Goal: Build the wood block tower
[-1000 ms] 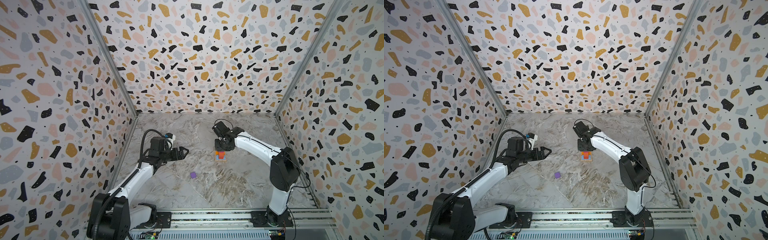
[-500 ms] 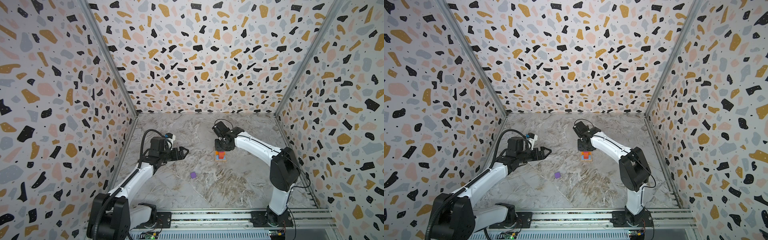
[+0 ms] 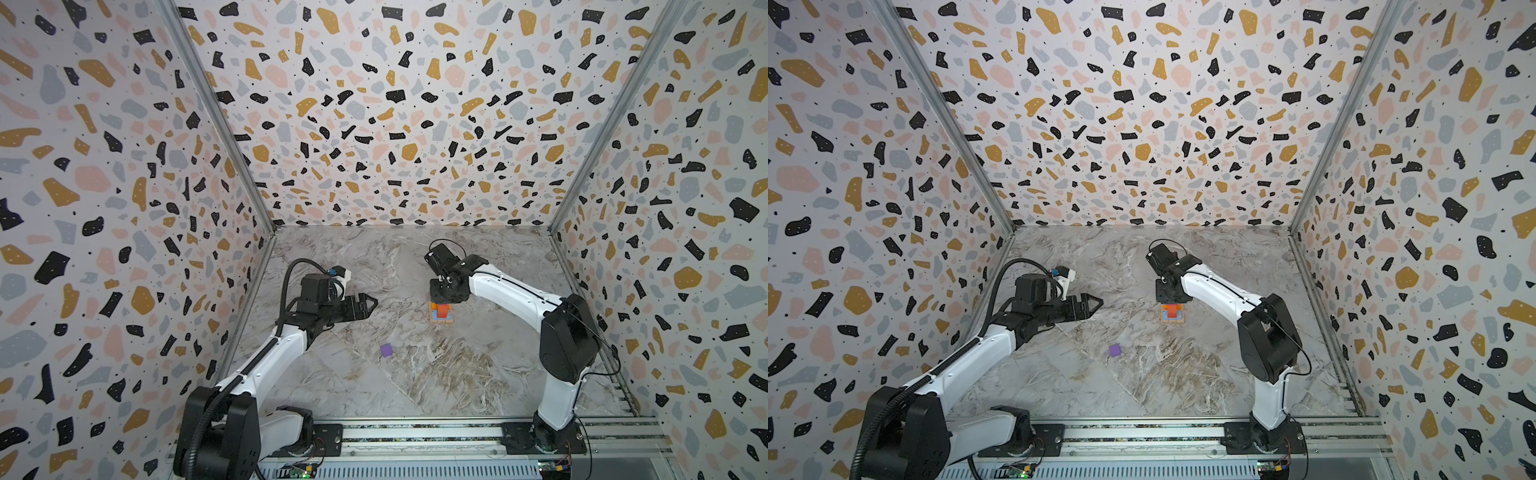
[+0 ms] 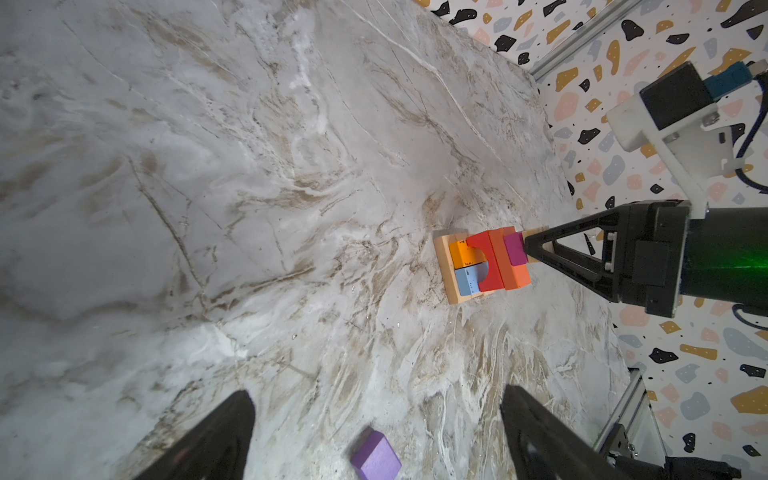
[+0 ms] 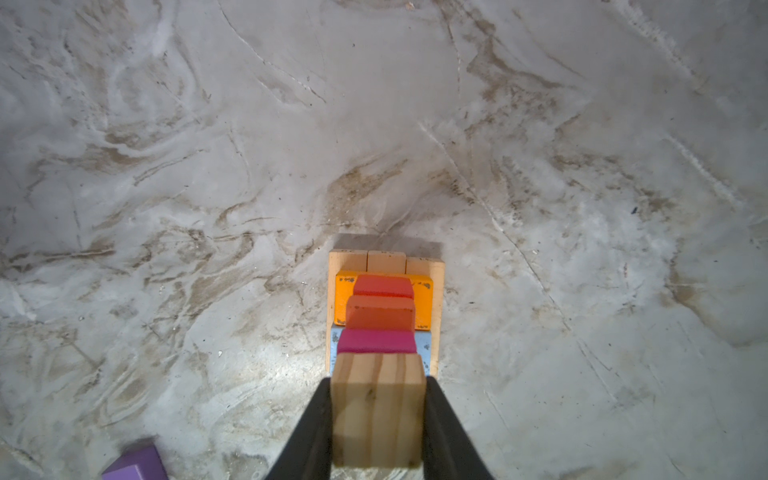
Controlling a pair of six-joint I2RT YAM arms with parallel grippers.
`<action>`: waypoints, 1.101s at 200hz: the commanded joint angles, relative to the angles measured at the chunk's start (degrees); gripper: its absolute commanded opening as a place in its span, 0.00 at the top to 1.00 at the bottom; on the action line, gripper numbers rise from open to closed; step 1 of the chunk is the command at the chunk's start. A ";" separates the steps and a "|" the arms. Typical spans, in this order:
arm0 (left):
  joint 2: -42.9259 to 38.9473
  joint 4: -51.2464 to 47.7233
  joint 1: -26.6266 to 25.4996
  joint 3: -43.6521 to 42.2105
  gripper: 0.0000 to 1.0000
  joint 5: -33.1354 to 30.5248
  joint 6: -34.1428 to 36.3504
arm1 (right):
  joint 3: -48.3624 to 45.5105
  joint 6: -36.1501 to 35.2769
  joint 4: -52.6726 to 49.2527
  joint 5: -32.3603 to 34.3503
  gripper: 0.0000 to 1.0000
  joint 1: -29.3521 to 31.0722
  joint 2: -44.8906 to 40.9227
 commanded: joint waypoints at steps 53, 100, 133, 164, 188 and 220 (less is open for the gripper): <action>-0.66 1.74 -0.16 0.46 0.06 0.61 -0.13 | 0.96 -0.39 -0.94 0.40 0.51 0.30 -0.66; -0.66 1.66 -0.15 0.40 0.06 0.57 -0.13 | 0.90 -0.48 -0.63 0.22 0.46 0.26 -0.09; -0.74 1.66 -0.16 0.38 0.06 0.56 -0.13 | 0.63 -0.48 -0.15 -0.05 0.47 0.26 0.27; -0.74 1.66 -0.16 0.38 0.06 0.56 -0.13 | 0.53 -0.31 -0.09 -0.14 0.47 0.27 0.58; -0.83 1.66 -0.16 0.38 0.06 0.56 -0.13 | 0.42 -0.39 0.07 -0.27 0.48 0.26 0.88; -0.87 1.66 -0.15 0.38 0.06 0.56 -0.13 | 0.33 -0.28 0.20 -0.24 0.49 0.28 0.96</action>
